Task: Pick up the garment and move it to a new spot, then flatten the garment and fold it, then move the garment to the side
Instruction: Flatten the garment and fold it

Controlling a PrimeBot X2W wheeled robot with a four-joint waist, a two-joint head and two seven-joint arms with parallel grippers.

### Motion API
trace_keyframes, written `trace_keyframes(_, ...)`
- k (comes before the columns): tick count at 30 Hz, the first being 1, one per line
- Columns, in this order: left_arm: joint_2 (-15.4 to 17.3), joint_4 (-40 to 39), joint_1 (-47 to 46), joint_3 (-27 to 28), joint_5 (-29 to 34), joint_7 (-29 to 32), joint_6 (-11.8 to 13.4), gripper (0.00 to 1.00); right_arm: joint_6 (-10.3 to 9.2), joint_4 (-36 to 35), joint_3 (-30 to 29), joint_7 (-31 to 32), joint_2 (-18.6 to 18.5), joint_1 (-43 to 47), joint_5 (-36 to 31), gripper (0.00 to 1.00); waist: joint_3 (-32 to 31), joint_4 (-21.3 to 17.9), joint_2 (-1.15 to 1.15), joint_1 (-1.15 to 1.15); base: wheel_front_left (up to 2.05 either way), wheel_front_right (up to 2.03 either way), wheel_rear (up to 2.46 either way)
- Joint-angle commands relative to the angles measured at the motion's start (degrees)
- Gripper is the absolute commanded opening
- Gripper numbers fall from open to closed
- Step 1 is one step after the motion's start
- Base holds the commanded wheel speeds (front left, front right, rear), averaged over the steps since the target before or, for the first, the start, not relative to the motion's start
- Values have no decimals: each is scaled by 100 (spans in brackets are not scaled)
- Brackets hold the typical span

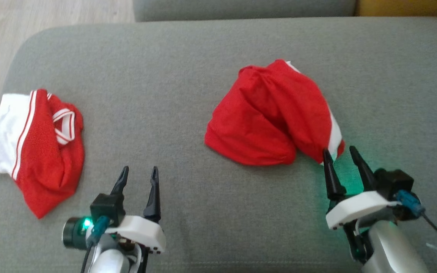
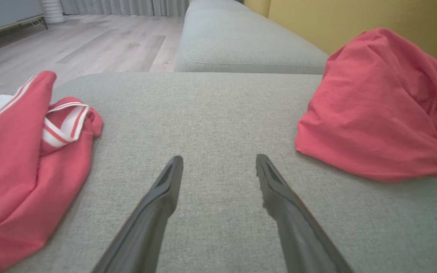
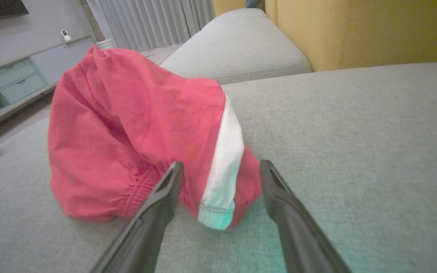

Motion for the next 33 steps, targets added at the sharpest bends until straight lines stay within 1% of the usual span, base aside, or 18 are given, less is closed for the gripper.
trace_keyframes(1,9,-197,-264,128,-32,-52,14,100,40,-129,98,-63,6,-221,12,100,112,100,0,0,0,0,0)
trace_keyframes(10,9,-208,-428,22,-54,-52,36,100,40,123,-22,-63,10,-398,-5,100,346,221,0,0,0,0,0)
trace_keyframes(13,9,-221,-468,-6,-76,-52,54,100,40,201,-81,-63,11,-411,-27,95,362,215,0,0,0,0,0)
trace_keyframes(14,9,-225,-476,-17,-81,-52,61,100,40,225,-74,-63,12,-412,-24,87,365,209,0,0,0,0,0)
trace_keyframes(16,9,-229,-486,-37,-93,-52,70,100,40,271,-60,-63,13,-421,-8,35,370,188,0,0,0,0,0)
trace_keyframes(17,9,-230,-489,-45,-101,-52,71,100,40,283,-58,-63,14,-427,-2,0,371,176,0,0,0,0,0)
trace_keyframes(21,9,-223,-506,-89,-140,-52,78,100,40,102,-179,-63,-16,-456,-31,0,365,130,0,0,0,0,0)
trace_keyframes(24,8,-204,-514,-146,-192,-52,75,100,40,-163,-316,-63,-196,-554,-99,0,322,120,0,0,0,0,0)
trace_keyframes(26,8,-179,-509,-197,-241,-52,71,100,40,-303,-362,-63,-460,-739,-176,0,263,143,0,0,0,0,0)
trace_keyframes(29,8,-125,-501,-326,-341,-52,49,100,40,-399,-403,-63,-984,-1223,-333,0,160,256,0,0,0,0,0)
trace_keyframes(33,8,-73,-514,-590,-513,-52,20,100,40,-305,-106,-5,-1689,-2186,-641,0,41,551,0,0,0,0,0)
